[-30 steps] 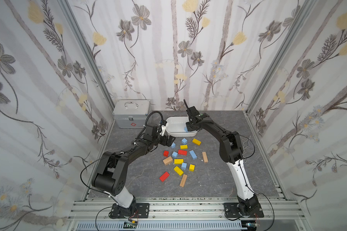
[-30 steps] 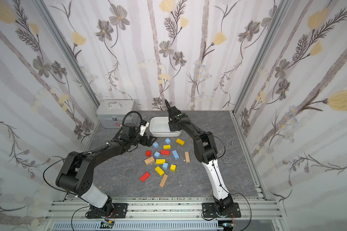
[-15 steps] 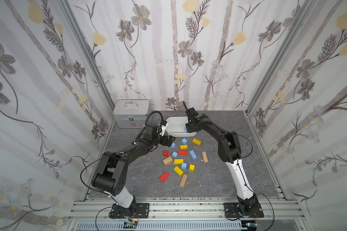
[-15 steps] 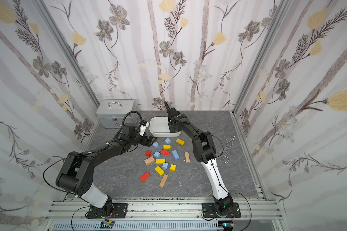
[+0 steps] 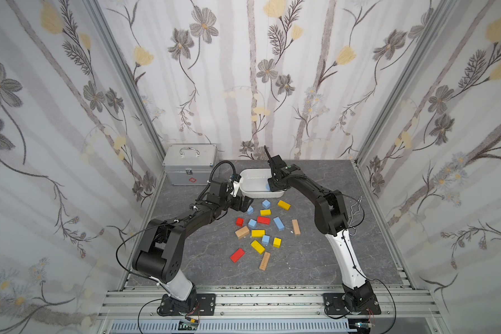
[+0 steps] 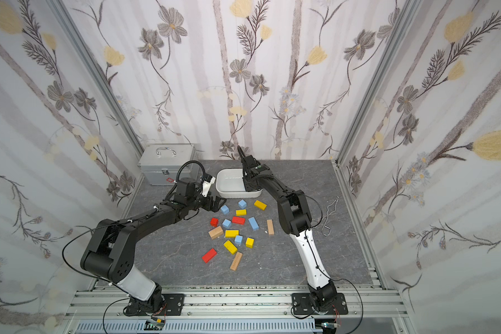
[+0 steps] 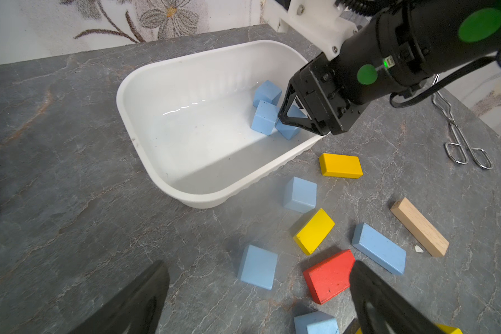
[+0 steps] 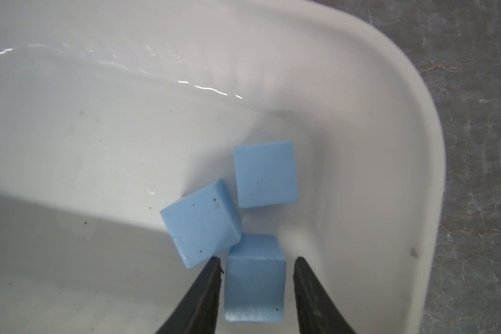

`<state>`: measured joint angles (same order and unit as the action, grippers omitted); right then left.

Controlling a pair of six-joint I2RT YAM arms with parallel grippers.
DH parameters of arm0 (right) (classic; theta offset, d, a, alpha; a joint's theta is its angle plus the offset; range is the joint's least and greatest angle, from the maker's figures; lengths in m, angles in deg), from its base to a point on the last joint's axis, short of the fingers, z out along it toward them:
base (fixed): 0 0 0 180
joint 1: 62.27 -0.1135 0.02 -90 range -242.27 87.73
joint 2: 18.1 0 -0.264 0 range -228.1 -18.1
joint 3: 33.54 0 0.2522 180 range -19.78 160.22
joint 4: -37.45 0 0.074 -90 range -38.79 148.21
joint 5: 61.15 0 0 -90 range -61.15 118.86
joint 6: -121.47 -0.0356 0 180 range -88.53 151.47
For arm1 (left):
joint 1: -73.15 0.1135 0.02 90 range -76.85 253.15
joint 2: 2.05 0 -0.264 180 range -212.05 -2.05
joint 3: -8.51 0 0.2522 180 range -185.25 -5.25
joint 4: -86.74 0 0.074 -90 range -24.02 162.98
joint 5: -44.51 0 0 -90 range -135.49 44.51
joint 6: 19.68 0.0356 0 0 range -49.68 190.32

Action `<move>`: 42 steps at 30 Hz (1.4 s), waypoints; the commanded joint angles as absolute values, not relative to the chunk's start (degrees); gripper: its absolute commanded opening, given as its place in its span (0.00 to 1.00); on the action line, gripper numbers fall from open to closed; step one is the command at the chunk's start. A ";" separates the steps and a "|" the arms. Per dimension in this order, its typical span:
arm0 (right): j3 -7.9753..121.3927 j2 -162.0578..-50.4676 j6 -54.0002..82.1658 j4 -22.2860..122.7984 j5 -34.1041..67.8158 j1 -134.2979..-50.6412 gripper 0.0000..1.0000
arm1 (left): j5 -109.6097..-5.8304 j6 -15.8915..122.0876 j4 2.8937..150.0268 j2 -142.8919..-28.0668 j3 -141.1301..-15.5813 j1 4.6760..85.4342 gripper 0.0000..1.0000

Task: Pick out the blue building blocks
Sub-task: Place the building block in the storage box, then pick up the building block from the center of the board.

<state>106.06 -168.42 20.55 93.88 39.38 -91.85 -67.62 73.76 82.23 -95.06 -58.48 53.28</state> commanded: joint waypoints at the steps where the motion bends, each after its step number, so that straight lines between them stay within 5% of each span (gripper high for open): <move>1: 106.60 -168.34 20.22 93.20 39.27 -91.77 0.44 | -67.96 74.57 82.92 -94.87 -58.57 53.38 1.00; 27: 104.16 -155.69 18.81 92.93 39.88 -92.31 0.65 | -69.21 79.84 77.84 -87.58 -60.13 53.05 1.00; 42: 84.25 -137.72 17.10 87.75 39.96 -98.34 0.73 | -65.94 84.19 69.05 -74.47 -54.36 49.04 1.00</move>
<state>86.93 -139.92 18.41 91.06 39.77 -97.64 -66.88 81.89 72.18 -75.70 -55.12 49.45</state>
